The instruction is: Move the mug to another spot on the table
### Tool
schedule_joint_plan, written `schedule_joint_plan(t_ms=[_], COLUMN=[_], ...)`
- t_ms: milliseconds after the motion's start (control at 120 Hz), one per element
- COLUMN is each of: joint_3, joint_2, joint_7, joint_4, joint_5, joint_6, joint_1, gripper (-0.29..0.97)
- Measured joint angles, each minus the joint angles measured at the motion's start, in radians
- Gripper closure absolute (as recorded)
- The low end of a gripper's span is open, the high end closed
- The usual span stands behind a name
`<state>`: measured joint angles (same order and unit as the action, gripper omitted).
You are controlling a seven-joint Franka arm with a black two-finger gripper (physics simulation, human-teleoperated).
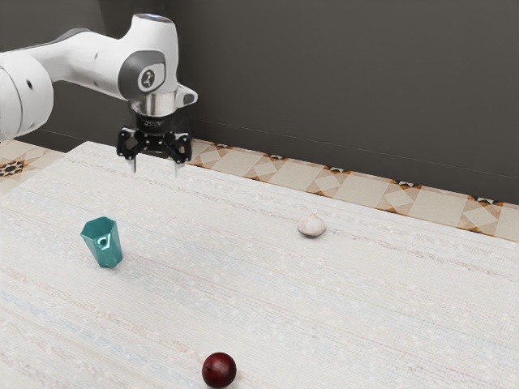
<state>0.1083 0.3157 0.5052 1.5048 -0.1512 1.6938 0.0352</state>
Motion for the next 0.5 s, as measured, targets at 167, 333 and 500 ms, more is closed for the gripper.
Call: schedule_joint_plan(t_ms=[167,333,500], joint_3=[0.026,0.048,0.085], joint_2=[-0.012,-0.132,-0.227], joint_7=[0.055,0.131,0.199], joint_4=[0.116,0.354,0.524], joint_5=[0.121,0.162,0.164], joint_6=[0.073,0.2,0.286], joint_1=[-0.007,-0.003,-0.003], gripper=[0.0,0.0,0.0])
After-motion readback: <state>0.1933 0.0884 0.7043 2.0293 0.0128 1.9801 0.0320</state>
